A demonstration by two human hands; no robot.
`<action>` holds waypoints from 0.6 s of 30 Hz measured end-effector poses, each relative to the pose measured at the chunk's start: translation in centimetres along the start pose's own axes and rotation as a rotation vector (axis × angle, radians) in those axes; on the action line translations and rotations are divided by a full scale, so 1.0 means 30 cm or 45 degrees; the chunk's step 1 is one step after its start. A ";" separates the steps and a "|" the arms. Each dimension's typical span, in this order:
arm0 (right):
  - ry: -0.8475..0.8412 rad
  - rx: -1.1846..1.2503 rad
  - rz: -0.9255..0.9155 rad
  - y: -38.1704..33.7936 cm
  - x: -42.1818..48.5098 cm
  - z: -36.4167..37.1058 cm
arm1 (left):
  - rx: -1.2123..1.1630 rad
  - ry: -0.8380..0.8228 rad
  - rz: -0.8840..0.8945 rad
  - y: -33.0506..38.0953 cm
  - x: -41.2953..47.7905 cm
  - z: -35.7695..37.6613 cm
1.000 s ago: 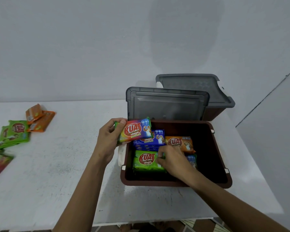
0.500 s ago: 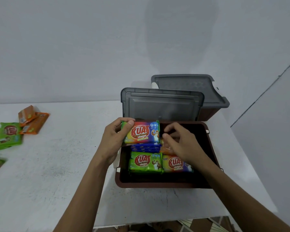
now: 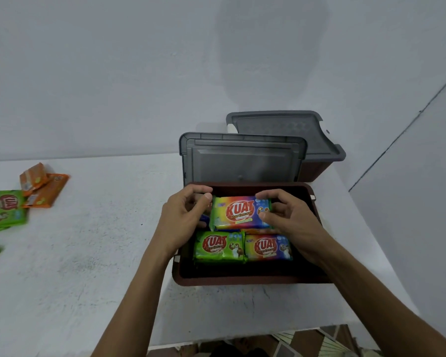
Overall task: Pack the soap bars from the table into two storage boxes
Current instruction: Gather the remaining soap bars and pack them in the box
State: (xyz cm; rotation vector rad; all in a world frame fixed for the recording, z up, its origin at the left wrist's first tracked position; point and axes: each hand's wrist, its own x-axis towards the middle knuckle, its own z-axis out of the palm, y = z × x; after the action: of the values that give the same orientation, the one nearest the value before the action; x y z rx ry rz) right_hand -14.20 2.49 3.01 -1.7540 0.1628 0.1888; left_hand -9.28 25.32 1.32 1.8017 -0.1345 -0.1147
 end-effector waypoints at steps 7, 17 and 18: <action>0.003 -0.325 0.141 0.037 -0.046 -0.105 | 0.896 0.172 0.379 -0.066 -0.007 -0.042; -0.006 -0.647 0.295 0.102 -0.041 -0.086 | 0.953 0.166 0.334 -0.129 -0.024 -0.030; 0.005 -0.692 0.297 0.111 -0.037 -0.077 | 0.957 0.165 0.335 -0.130 -0.025 -0.030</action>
State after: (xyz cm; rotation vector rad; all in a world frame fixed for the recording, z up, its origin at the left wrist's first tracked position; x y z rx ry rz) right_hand -15.90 -0.41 0.50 -2.2742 0.3442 0.4299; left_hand -9.78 27.19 -2.28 2.5090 -0.3548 0.2773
